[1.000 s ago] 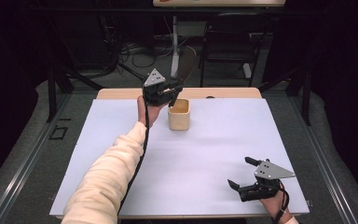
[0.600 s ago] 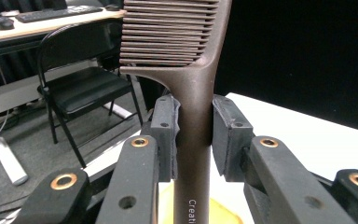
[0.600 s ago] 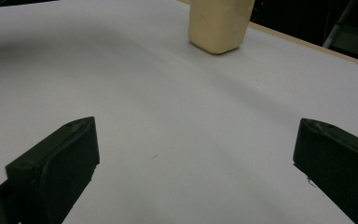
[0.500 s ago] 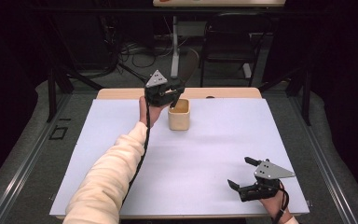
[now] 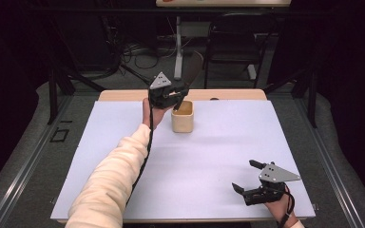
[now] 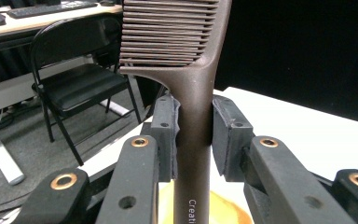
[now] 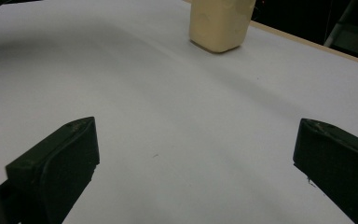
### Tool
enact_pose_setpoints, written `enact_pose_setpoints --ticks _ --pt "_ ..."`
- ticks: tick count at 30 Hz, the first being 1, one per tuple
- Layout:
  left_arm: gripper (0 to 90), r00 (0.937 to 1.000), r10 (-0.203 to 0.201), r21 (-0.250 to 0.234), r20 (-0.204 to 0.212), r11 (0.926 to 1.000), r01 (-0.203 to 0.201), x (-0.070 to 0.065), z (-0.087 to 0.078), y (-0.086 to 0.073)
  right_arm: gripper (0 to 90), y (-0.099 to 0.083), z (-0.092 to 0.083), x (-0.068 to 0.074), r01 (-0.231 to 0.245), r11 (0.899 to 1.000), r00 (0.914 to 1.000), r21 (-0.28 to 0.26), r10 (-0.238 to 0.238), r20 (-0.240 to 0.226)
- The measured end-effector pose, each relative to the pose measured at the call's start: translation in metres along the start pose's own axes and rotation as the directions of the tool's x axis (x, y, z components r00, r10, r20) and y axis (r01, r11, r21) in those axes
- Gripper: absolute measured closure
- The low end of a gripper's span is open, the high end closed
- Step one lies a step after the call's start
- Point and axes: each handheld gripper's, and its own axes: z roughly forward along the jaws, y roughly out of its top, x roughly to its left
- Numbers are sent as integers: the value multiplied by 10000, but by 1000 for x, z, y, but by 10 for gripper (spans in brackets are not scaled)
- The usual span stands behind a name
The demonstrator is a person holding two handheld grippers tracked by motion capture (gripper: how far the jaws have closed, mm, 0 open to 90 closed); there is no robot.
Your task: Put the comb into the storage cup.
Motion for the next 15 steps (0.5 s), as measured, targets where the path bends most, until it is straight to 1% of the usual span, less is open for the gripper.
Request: enact_pose_setpoints --ticks 4,11,15 --pt "725 10000 -42 61 71 10000 41 1 2 -2 0 0 0 0 4 10000 10000 -3 -4 -5" --pt "725 9997 101 276 233 9996 -108 0 6 -4 0 0 0 0 18 10000 10000 14 -18 -7" --pt "725 9996 45 338 279 9994 -55 1 8 -5 0 0 0 0 5 10000 10000 21 -5 -15"
